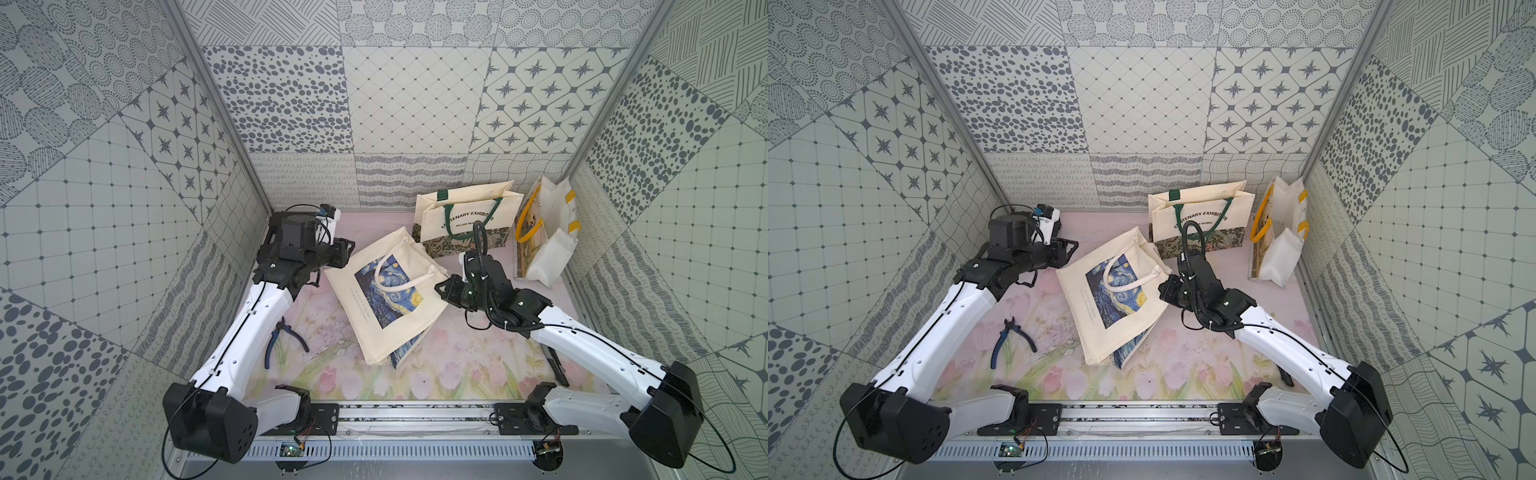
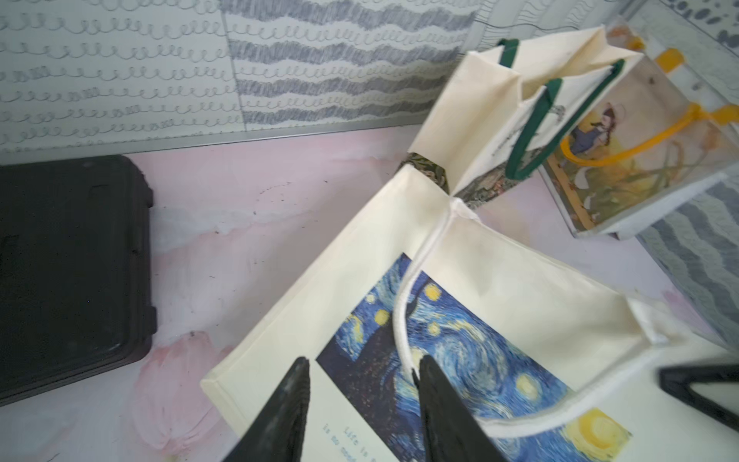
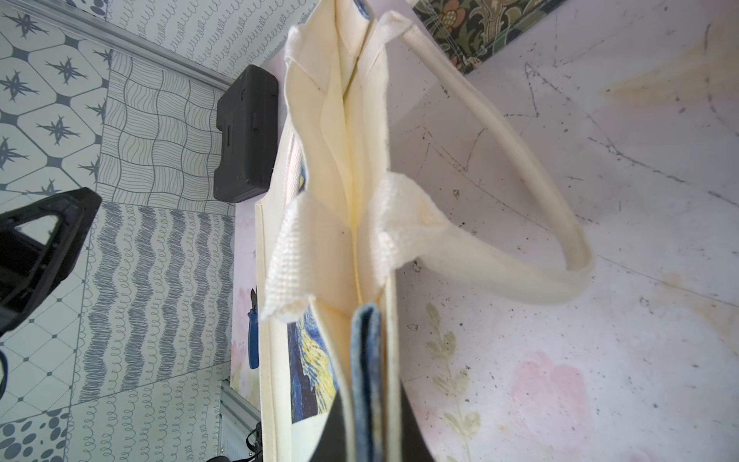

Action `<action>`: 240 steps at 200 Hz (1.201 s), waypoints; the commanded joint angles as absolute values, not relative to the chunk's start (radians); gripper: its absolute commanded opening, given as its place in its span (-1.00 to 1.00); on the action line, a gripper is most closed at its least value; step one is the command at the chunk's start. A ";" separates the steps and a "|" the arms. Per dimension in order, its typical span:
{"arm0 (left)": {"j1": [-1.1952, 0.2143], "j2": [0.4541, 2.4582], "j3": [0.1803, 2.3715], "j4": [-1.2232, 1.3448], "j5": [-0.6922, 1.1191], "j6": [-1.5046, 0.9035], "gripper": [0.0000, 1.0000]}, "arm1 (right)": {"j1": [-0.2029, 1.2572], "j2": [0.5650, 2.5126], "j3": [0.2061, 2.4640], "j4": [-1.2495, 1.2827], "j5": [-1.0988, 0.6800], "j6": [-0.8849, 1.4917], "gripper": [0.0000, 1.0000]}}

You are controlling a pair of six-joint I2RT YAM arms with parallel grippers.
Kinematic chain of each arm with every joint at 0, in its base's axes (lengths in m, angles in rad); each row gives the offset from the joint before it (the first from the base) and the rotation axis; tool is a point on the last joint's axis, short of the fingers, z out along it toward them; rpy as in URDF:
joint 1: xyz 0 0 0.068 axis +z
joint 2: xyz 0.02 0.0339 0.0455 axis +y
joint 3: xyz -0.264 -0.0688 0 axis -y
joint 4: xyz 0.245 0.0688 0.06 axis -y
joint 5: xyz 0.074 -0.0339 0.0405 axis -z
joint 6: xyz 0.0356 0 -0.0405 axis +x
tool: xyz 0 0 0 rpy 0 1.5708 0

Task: Put away the canvas bag
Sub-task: Press the canvas bag.

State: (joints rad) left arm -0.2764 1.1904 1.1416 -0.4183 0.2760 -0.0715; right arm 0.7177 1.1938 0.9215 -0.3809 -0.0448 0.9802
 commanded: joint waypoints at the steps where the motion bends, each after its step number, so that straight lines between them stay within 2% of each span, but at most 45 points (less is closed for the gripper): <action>1: -0.432 1.098 1.021 -0.332 0.339 0.009 0.00 | 0.742 1.224 0.919 -0.331 0.007 1.041 -1.00; 48: -0.616 1.005 0.887 -0.326 0.312 0.109 0.11 | 0.762 1.253 0.927 -0.286 0.011 1.079 -1.00; 93: -0.948 1.006 0.844 -0.326 -0.049 0.201 0.10 | 0.771 1.304 0.956 -0.249 -0.026 1.163 -1.00; 110: -1.034 1.017 0.815 -0.291 -0.176 0.211 0.10 | 0.780 1.316 0.966 -0.240 -0.038 1.189 -1.00; 153: -1.154 1.018 0.739 -0.148 -0.385 0.239 0.10 | 0.797 1.324 0.967 -0.198 -0.078 1.255 -1.00; 200: -1.239 1.164 0.729 0.038 -0.725 0.369 0.13 | 0.840 1.301 0.955 -0.174 -0.101 1.332 -1.00; 221: -1.249 1.220 0.717 0.120 -0.824 0.412 0.13 | 0.848 1.285 0.948 -0.159 -0.108 1.353 -1.00; 231: -1.250 1.232 0.710 0.143 -0.864 0.413 0.09 | 0.849 1.279 0.948 -0.159 -0.113 1.357 -1.00; 240: -1.249 1.229 0.703 0.148 -0.884 0.410 -0.04 | 0.849 1.271 0.950 -0.164 -0.113 1.359 -1.00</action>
